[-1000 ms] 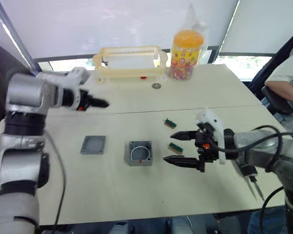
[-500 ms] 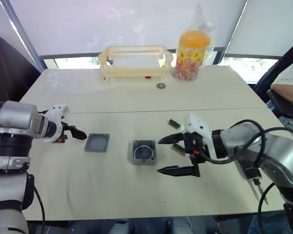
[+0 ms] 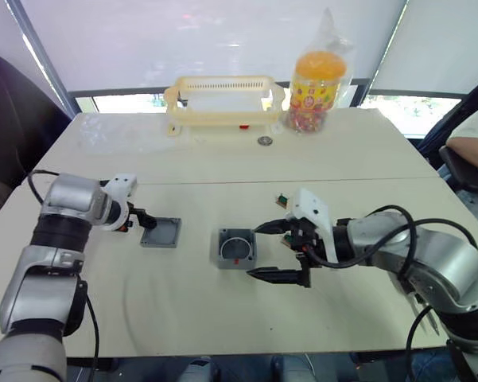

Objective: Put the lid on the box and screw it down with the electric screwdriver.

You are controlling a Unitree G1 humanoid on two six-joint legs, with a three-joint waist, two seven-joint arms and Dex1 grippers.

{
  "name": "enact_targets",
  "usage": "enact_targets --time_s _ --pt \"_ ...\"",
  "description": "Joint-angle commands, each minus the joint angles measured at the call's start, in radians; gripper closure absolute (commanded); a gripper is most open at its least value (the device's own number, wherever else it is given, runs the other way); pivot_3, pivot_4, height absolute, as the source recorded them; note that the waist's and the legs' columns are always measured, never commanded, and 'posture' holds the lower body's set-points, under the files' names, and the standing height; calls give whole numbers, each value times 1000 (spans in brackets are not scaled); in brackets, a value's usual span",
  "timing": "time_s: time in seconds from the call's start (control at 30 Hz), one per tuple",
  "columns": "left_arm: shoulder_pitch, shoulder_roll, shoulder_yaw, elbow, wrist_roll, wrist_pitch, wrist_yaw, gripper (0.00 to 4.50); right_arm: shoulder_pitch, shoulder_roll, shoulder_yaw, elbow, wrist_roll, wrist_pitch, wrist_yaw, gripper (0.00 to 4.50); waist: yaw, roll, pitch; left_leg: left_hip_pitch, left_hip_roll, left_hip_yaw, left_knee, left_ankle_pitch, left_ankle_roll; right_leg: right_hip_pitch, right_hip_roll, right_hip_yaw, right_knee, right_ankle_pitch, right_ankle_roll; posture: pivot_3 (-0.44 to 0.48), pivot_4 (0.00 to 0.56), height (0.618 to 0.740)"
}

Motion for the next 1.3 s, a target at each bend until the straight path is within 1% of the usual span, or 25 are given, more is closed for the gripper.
enact_targets --time_s 0.03,0.13,0.17,0.2,0.27,0.33,0.4,0.43,0.47,0.5,0.6,0.67,0.7,0.77,0.87,0.97,1.03,1.13,1.3 --pt "21 -25 -3 -4 1 31 18 2400 11 17 -43 -41 8 6 -36 0 0 1 -1 0 0 0 0 0 0 0 0 0 0 0 0 0 150 740" --pt "40 -40 21 -57 -9 86 34 3785 21 21 -49 -39 6 7 -51 0 -2 2 -2 2 0 0 0 0 0 2 0 0 0 0 0 0 150 740" --pt "46 -45 33 -71 -11 100 40 4311 23 22 -50 -36 5 5 -55 0 -5 2 -2 2 0 0 0 0 0 2 0 0 0 0 0 0 150 740" --pt "57 -50 55 -91 -10 109 53 4469 26 24 -51 -27 2 1 -58 0 -7 2 -2 2 0 0 0 0 0 2 0 0 0 0 0 0 150 740" --pt "72 -64 101 -123 -9 118 80 4469 35 24 -57 -16 -2 -8 -59 0 -8 2 -2 2 0 0 0 0 0 2 0 0 1 0 0 0 150 740" --pt "82 -70 182 -167 -16 97 100 4469 36 54 -90 17 13 -14 -74 0 -8 2 -2 2 0 0 0 0 0 2 0 0 0 0 0 0 150 740" --pt "87 -78 267 -205 -17 55 129 4469 11 117 -144 71 48 -4 -112 0 -8 1 -2 2 0 0 0 0 0 2 0 0 0 0 0 0 150 740" --pt "85 -82 329 -237 -27 26 140 4469 -19 146 -172 105 67 -1 -121 0 -8 1 -1 2 1 -1 0 0 -1 2 1 0 1 0 0 0 150 740" --pt "75 -90 402 -268 -42 25 151 4469 -57 183 -203 150 89 5 -140 0 -9 1 -1 2 1 -1 0 1 -1 1 1 0 0 1 -1 0 150 740" --pt "69 -100 450 -292 -55 29 161 4469 -80 204 -224 179 103 10 -150 0 -10 -1 0 1 1 -1 0 1 -2 0 1 0 0 1 -1 0 150 740" --pt "61 -135 556 -417 -107 -37 172 4469 -174 262 -253 280 126 27 -170 0 -8 -1 0 -1 1 -1 0 2 -3 -3 1 0 0 2 -2 0 150 740" --pt "47 -182 628 -513 -146 -141 190 4469 -260 322 -253 376 128 32 -190 0 -8 -1 0 -1 1 -1 -1 2 -4 -3 1 0 -1 2 -2 0 150 740" --pt "46 -204 645 -557 -156 -205 202 4469 -305 356 -248 429 116 29 -204 0 -8 -1 0 -1 1 -1 -1 2 -5 -3 1 0 -1 2 -2 0 150 740" --pt "48 -250 654 -631 -167 -334 226 4469 -385 416 -231 528 84 11 -221 0 -9 -1 0 -1 1 -1 -1 5 -9 -3 1 0 -1 2 -3 0 150 740" --pt "68 -307 611 -716 -167 -476 254 4469 -484 491 -198 670 12 -46 -231 0 -11 0 0 -1 1 0 -2 5 -10 -4 0 0 0 2 -3 0 150 740" --pt "95 -359 563 -773 -176 -561 272 4469 -566 542 -176 814 -59 -122 -221 0 -12 0 0 -1 1 1 -2 5 -10 -4 1 1 0 2 -3 0 150 740" --pt "115 -380 540 -789 -186 -596 276 4469 -603 557 -170 882 -97 -162 -205 0 -11 0 0 -1 1 1 -2 5 -10 -4 1 1 0 2 -3 0 150 740" --pt "145 -395 513 -791 -198 -640 282 4469 -644 577 -180 931 -111 -188 -182 0 -12 0 0 -2 0 1 -2 5 -10 -4 1 1 0 2 -3 0 150 740" --pt "172 -408 492 -768 -218 -691 292 4469 -672 594 -208 941 -102 -174 -164 0 -15 0 0 -2 0 1 -2 5 -9 -6 2 1 0 2 -3 0 150 740"
